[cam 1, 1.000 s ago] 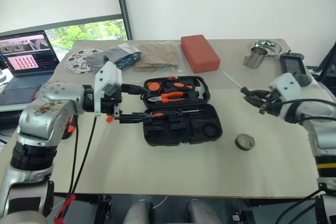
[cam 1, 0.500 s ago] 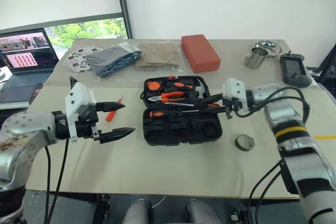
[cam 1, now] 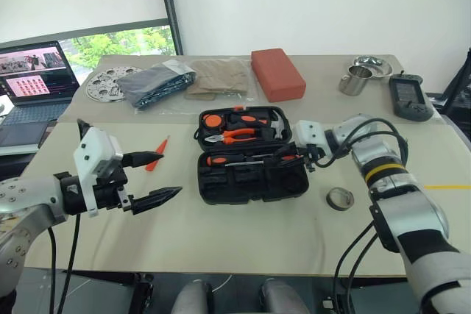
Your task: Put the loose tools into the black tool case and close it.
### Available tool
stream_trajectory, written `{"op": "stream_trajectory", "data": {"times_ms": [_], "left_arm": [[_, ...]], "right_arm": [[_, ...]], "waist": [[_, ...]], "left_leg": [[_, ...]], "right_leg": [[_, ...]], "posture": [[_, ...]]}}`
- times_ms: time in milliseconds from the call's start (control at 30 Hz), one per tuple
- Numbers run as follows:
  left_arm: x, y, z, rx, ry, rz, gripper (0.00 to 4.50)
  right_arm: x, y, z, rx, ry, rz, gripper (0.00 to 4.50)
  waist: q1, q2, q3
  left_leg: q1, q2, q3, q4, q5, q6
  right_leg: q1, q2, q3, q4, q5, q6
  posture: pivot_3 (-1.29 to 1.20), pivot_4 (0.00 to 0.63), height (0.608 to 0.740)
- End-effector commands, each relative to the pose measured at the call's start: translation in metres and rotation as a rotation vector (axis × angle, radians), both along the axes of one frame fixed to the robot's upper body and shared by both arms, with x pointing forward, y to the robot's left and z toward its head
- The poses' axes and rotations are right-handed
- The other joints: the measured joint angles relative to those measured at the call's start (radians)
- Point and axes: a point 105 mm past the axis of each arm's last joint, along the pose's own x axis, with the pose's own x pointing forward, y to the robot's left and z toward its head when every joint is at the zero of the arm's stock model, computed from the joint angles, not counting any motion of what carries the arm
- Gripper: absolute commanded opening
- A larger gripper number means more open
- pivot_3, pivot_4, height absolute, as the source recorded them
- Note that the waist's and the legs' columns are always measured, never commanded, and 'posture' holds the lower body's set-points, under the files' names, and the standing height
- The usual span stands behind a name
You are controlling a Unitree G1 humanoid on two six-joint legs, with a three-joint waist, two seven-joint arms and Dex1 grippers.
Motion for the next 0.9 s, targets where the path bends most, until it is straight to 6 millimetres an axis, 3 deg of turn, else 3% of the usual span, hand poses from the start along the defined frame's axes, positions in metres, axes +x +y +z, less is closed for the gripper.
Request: {"op": "stream_trajectory", "data": {"times_ms": [33, 67, 133, 400, 533, 667, 767, 867, 900], "left_arm": [[-0.004, 0.000, 0.010, 0.023, -0.052, 0.001, 4.50], [-0.005, 0.000, 0.010, 0.023, -0.052, 0.004, 4.50], [-0.005, 0.000, 0.010, 0.025, -0.052, 0.007, 4.50], [-0.006, 0.000, 0.010, 0.026, -0.055, 0.007, 4.50], [-0.006, 0.001, 0.011, 0.028, -0.055, 0.008, 4.50], [-0.006, 0.001, 0.010, 0.023, -0.054, 0.005, 4.50], [-0.004, 0.000, 0.009, 0.019, -0.051, 0.000, 4.50], [-0.003, -0.001, 0.009, 0.015, -0.049, -0.012, 4.50], [-0.002, -0.002, 0.009, 0.015, -0.048, -0.016, 4.50]], "right_arm": [[0.005, 0.006, 0.011, -0.003, -0.053, 0.014, 0.94], [0.006, 0.007, 0.011, -0.003, -0.056, 0.013, 0.94], [0.009, 0.009, 0.013, -0.002, -0.069, -0.001, 1.94], [0.012, 0.012, 0.014, 0.005, -0.081, -0.006, 4.45], [0.013, 0.013, 0.025, 0.056, -0.101, -0.007, 4.45], [0.014, 0.021, 0.049, 0.274, -0.028, -0.037, 4.45], [0.010, 0.022, 0.053, 0.385, 0.059, -0.038, 4.45], [0.010, 0.022, 0.053, 0.485, 0.130, -0.080, 3.78], [0.011, 0.022, 0.052, 0.502, 0.148, -0.097, 3.36]], "waist": [[0.000, 0.000, 0.000], [-0.001, 0.000, 0.000], [-0.003, 0.000, 0.000], [-0.012, 0.000, 0.000], [-0.016, 0.000, 0.000], [-0.019, 0.000, 0.000], [-0.020, -0.001, 0.000], [-0.020, -0.001, 0.000], [-0.020, -0.001, 0.000]], "left_leg": [[0.000, 0.000, 0.000, -0.001, 0.000, -0.001], [0.000, 0.000, 0.000, -0.001, 0.001, -0.001], [0.001, 0.000, 0.000, -0.003, 0.002, -0.004], [0.002, 0.000, 0.000, -0.006, 0.003, -0.005], [0.003, 0.000, 0.000, -0.007, 0.003, -0.005], [0.003, 0.000, 0.000, -0.007, 0.003, -0.005], [0.003, 0.000, 0.000, -0.008, 0.004, -0.006], [0.003, 0.000, 0.000, -0.010, 0.005, -0.009], [0.003, 0.000, 0.000, -0.010, 0.005, -0.009]], "right_leg": [[0.000, 0.000, 0.000, 0.000, 0.000, 0.000], [0.000, 0.000, 0.000, 0.000, 0.000, 0.000], [0.000, 0.000, 0.000, 0.000, 0.000, 0.000], [0.000, 0.000, 0.000, 0.000, 0.000, -0.001], [0.000, 0.000, 0.000, 0.000, 0.000, -0.001], [0.000, 0.000, 0.000, 0.000, 0.000, -0.001], [0.000, 0.000, 0.000, 0.000, 0.000, -0.001], [0.000, 0.000, 0.000, 0.000, 0.000, -0.001], [0.000, 0.000, 0.000, 0.000, 0.000, -0.001]], "posture": [[0.00, 0.150, 0.740], [0.00, 0.150, 0.740], [0.00, 0.150, 0.740], [0.00, 0.150, 0.740], [0.00, 0.150, 0.740], [0.00, 0.150, 0.740], [0.00, 0.150, 0.740], [0.00, 0.150, 0.740], [0.00, 0.150, 0.740]]}}
